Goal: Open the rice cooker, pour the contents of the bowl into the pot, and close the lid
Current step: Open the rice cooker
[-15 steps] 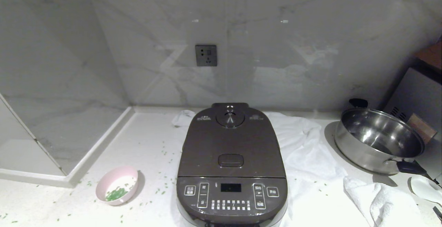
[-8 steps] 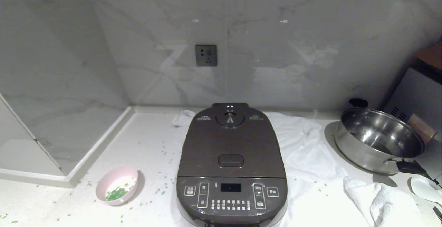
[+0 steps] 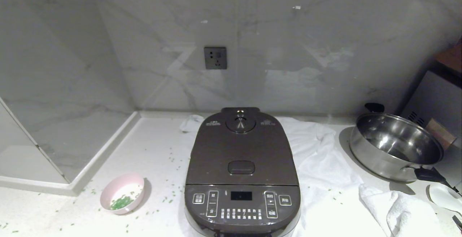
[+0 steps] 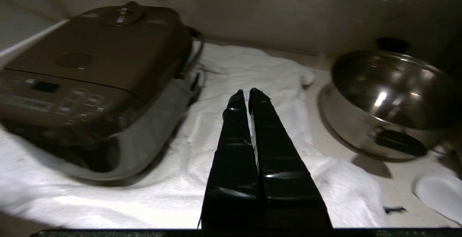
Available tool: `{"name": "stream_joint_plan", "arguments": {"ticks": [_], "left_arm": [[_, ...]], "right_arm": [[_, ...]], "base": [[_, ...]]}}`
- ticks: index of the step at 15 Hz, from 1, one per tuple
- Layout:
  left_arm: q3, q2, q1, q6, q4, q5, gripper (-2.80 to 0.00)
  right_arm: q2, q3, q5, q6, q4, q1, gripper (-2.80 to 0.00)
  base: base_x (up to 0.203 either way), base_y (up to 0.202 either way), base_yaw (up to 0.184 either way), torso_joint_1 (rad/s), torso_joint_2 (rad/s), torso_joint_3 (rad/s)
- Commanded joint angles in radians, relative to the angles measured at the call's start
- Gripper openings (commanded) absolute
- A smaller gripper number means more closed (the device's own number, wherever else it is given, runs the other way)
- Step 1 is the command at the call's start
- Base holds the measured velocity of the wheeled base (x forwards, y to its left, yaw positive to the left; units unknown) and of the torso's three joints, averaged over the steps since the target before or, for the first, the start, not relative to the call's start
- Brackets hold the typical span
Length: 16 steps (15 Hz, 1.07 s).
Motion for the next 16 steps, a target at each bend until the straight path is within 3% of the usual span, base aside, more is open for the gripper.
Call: {"name": "stream_joint_plan", "arguments": {"ticks": [1, 3, 6, 8, 11, 16], "left_arm": [[0.015, 0.0, 0.0, -0.001, -0.001, 0.0, -2.8], [0.015, -0.002, 0.0, -0.001, -0.001, 0.0, -2.8], [0.016, -0.002, 0.0, -0.001, -0.001, 0.0, -2.8], [0.016, -0.001, 0.0, -0.001, -0.001, 0.0, -2.8], [0.015, -0.002, 0.0, -0.001, -0.001, 0.0, -2.8], [0.016, 0.0, 0.0, -0.002, -0.001, 0.001, -2.8]], "right_arm": [[0.272, -0.164, 0.088, 0.012, 0.0, 0.003, -2.8], [0.424, -0.312, 0.156, 0.047, 0.01, 0.046, -2.8], [0.621, -0.438, 0.183, 0.156, 0.026, 0.285, -2.8], [0.761, -0.483, 0.141, 0.238, 0.026, 0.439, -2.8], [0.96, -0.557, -0.006, 0.335, 0.026, 0.611, -2.8], [1.219, -0.728, -0.055, 0.435, 0.028, 0.71, -2.8]], "base": [[0.0, 0.0, 0.0, 0.0, 0.0, 0.0], [0.0, 0.0, 0.0, 0.0, 0.0, 0.0], [0.0, 0.0, 0.0, 0.0, 0.0, 0.0], [0.0, 0.0, 0.0, 0.0, 0.0, 0.0], [0.0, 0.0, 0.0, 0.0, 0.0, 0.0], [0.0, 0.0, 0.0, 0.0, 0.0, 0.0]]}}
